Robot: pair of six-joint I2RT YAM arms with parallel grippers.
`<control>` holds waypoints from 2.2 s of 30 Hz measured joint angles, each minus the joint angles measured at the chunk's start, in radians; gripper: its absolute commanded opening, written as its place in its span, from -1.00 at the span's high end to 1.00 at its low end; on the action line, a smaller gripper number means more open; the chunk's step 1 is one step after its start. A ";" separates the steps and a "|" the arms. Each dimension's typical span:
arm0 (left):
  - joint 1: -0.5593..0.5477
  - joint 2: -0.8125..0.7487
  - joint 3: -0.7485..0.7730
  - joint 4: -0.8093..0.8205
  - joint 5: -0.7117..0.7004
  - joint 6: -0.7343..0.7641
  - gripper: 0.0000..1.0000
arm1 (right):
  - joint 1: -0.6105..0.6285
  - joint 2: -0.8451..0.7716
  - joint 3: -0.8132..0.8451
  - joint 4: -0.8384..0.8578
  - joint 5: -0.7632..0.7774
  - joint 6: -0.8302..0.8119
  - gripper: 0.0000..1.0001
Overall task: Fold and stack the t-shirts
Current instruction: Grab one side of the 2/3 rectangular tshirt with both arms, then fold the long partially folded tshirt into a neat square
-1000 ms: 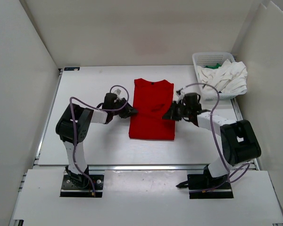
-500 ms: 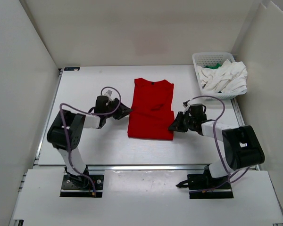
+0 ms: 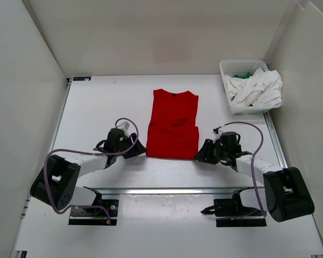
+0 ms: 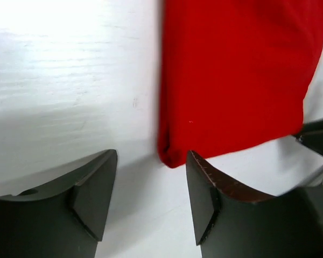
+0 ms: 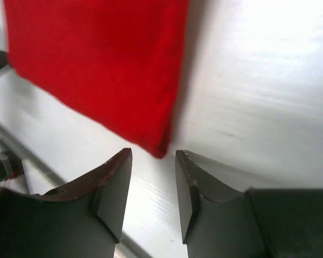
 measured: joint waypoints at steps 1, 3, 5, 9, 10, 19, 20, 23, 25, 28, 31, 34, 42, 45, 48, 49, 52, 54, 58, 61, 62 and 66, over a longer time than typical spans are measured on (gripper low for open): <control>-0.007 0.006 -0.016 -0.009 0.000 0.002 -0.32 | 0.000 0.002 -0.011 0.002 -0.007 0.004 0.24; -0.018 0.011 -0.014 0.004 -0.002 0.015 -0.33 | 0.000 0.011 -0.014 0.022 -0.012 0.007 0.24; -0.031 0.031 -0.008 0.027 0.000 0.018 -0.29 | 0.002 0.031 -0.014 0.052 -0.023 0.016 0.25; -0.055 0.081 0.007 0.071 0.005 0.015 0.04 | 0.006 0.074 -0.014 0.105 -0.032 0.028 0.48; -0.056 0.089 0.007 0.077 0.006 0.012 0.14 | 0.006 0.081 -0.014 0.113 -0.034 0.032 0.53; -0.070 0.142 0.012 0.106 0.043 -0.015 1.00 | 0.001 0.125 -0.013 0.148 -0.041 0.042 0.97; -0.071 0.140 0.012 0.101 0.046 -0.014 1.00 | 0.004 0.120 -0.013 0.142 -0.039 0.042 0.98; -0.078 0.101 0.008 0.050 0.044 -0.006 1.00 | 0.029 0.064 -0.020 0.093 -0.011 0.040 1.00; -0.093 0.035 -0.020 -0.002 0.040 0.004 1.00 | 0.061 -0.018 -0.045 0.048 0.006 0.042 1.00; -0.136 -0.125 -0.108 -0.085 0.034 0.010 1.00 | 0.155 -0.187 -0.104 -0.051 0.035 0.063 1.00; -0.181 -0.322 -0.200 -0.211 0.039 -0.010 1.00 | 0.318 -0.380 -0.166 -0.164 0.076 0.134 0.98; -0.218 -0.504 -0.219 -0.350 0.047 -0.043 1.00 | 0.422 -0.518 -0.183 -0.273 0.096 0.210 0.99; -0.095 -0.356 0.160 -0.454 0.118 -0.026 1.00 | 0.155 -0.279 0.208 -0.378 0.034 0.092 1.00; -0.011 -0.183 0.335 -0.388 0.117 -0.008 1.00 | 0.053 -0.063 0.428 -0.349 -0.004 0.013 1.00; 0.054 0.015 0.479 -0.343 0.073 -0.001 1.00 | -0.013 0.165 0.640 -0.329 -0.041 -0.038 0.99; 0.070 0.086 0.529 -0.330 0.063 0.000 1.00 | -0.029 0.245 0.712 -0.314 -0.051 -0.047 1.00; 0.112 0.323 0.696 -0.312 0.047 0.001 0.98 | -0.071 0.475 0.882 -0.283 -0.102 -0.063 1.00; 0.128 0.466 0.803 -0.316 0.038 0.002 0.90 | -0.095 0.618 0.975 -0.278 -0.129 -0.067 0.97; 0.160 0.679 0.953 -0.311 0.047 -0.014 0.55 | -0.126 0.861 1.136 -0.306 -0.169 -0.066 0.68; 0.190 0.736 0.948 -0.284 0.071 -0.054 -0.01 | -0.135 0.981 1.247 -0.341 -0.178 -0.062 0.30; 0.204 0.739 0.936 -0.266 0.080 -0.070 -0.17 | -0.138 1.000 1.271 -0.346 -0.177 -0.060 0.24; 0.259 0.702 0.887 -0.197 0.096 -0.119 0.04 | -0.138 0.974 1.278 -0.348 -0.158 -0.063 0.05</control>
